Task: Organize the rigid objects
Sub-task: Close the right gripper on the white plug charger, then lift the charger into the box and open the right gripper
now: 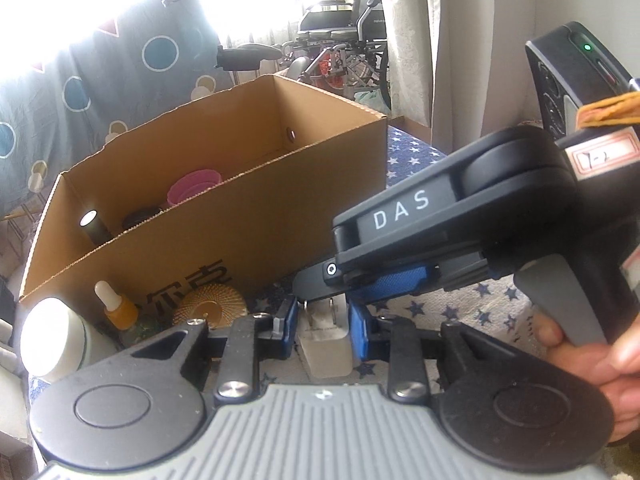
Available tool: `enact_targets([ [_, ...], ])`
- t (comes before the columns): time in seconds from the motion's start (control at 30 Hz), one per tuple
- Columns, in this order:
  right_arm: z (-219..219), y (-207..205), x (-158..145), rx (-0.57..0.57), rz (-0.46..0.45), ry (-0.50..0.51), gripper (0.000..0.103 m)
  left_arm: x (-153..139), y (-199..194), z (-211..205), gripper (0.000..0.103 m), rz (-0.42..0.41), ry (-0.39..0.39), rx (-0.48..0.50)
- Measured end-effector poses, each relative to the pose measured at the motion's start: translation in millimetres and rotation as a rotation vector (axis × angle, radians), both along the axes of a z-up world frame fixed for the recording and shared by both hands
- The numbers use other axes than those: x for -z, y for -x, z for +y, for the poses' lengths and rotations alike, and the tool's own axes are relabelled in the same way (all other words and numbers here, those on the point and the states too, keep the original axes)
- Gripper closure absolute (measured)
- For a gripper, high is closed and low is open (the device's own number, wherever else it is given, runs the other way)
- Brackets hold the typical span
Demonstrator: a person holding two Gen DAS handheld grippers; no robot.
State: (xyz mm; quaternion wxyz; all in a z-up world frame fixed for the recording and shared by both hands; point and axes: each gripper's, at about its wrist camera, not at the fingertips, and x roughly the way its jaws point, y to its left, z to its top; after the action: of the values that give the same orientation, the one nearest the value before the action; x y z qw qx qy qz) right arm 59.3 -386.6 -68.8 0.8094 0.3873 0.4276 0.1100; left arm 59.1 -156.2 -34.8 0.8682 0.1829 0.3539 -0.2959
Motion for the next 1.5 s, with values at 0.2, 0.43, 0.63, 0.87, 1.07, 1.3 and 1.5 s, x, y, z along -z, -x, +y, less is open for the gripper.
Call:
enact_targets([
  [0.2,-4,11,15,0.012,0.049,-0.016,0.063,13,6,-3,0.074,0.017,-0.029,0.018],
  [0.43,-2,13,13,0.01,0.04,0.0,0.063,14,5,-5,0.063,0.03,-0.056,0.023],
  [0.63,-3,14,14,0.009,0.05,-0.001,0.058,23,7,-16,0.061,0.053,-0.1,0.035],
  [0.87,-2,17,15,0.004,0.056,-0.003,0.054,30,1,-19,0.073,0.069,-0.101,0.021],
  [1.07,5,15,17,-0.008,0.061,-0.003,0.054,26,0,-15,0.075,0.083,-0.077,0.027],
  [1.3,8,20,7,-0.003,0.031,0.006,0.054,18,9,-7,0.075,0.054,-0.068,0.025],
  [1.5,13,21,-22,-0.026,-0.052,0.029,0.054,-10,18,2,0.075,-0.017,-0.04,0.003],
])
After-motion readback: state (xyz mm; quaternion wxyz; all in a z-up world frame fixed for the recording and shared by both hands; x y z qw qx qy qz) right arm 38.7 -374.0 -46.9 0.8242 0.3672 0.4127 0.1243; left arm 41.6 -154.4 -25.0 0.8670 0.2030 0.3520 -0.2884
